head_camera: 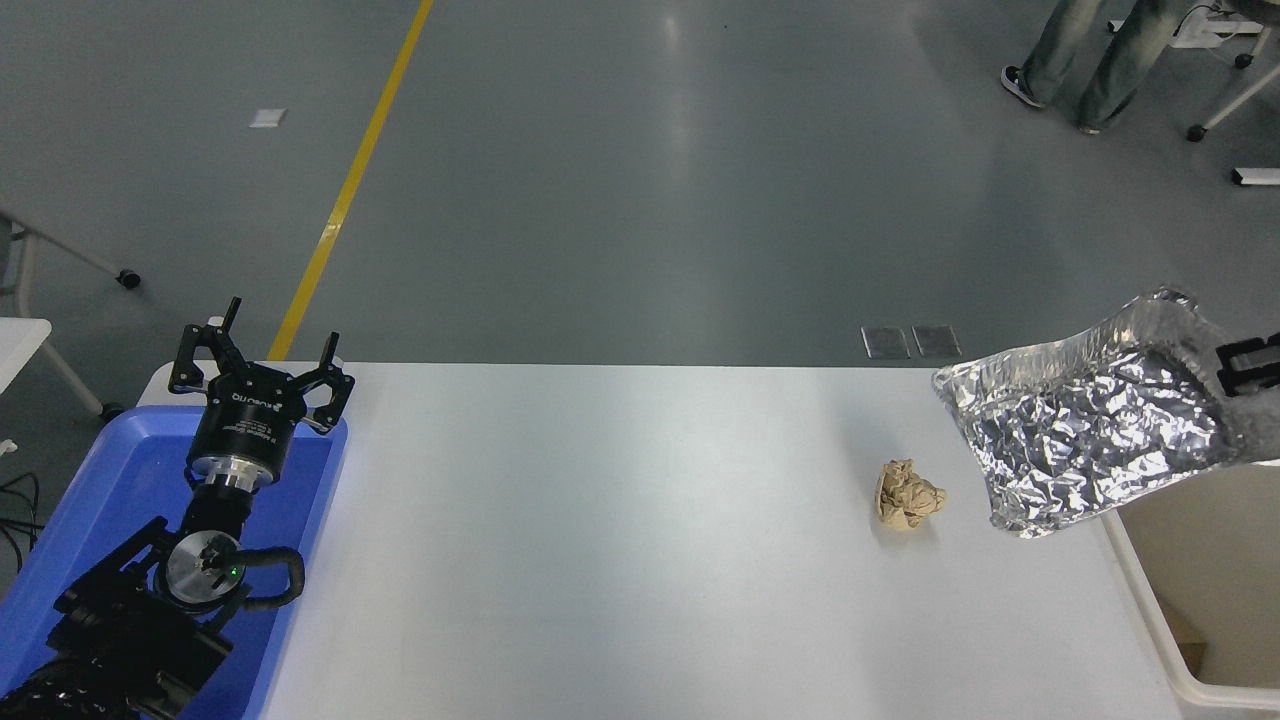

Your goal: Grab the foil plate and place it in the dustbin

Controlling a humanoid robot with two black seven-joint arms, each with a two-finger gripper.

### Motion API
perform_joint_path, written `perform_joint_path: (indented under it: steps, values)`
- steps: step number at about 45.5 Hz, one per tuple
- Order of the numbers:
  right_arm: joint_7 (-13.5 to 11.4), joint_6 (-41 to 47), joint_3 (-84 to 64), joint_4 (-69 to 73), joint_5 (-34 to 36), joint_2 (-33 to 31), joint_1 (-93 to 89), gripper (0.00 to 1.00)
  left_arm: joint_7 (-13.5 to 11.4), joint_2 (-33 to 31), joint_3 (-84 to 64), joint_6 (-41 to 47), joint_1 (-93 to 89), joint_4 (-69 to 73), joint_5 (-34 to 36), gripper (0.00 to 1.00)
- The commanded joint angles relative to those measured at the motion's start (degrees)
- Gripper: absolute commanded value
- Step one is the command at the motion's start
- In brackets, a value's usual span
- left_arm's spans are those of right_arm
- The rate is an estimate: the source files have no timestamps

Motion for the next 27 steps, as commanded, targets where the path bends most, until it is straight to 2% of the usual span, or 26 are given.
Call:
perform_joint_path:
  steps: [1, 12, 23, 26, 27]
  values:
    - [0.1, 3.1, -0.5, 0.5, 2.1, 0.9, 3.7, 0.00, 0.0, 0.0, 0.0, 0.0, 0.0, 0.1, 0.0, 1.00]
    - [-0.7, 6.1, -2.3, -4.3, 2.6, -1.9, -0.4, 0.00, -0.1, 0.0, 0.0, 0.0, 0.0, 0.1, 0.0, 1.00]
    - [-0.6, 7.3, -1.6, -24.9, 7.9, -12.6, -13.3, 0.00, -0.1, 0.0, 0.0, 0.1, 0.1, 0.1, -0.1, 1.00]
    - [-0.5, 7.2, -0.2, -32.3, 8.4, -15.9, -18.7, 0.00, -0.1, 0.0, 0.0, 0.1, 0.0, 0.0, -0.1, 1.00]
    - [-0.3, 7.2, 3.3, -38.5, 8.6, -18.9, -24.2, 0.00, -0.1, 0.0, 0.0, 0.1, 0.0, 0.1, -0.1, 1.00]
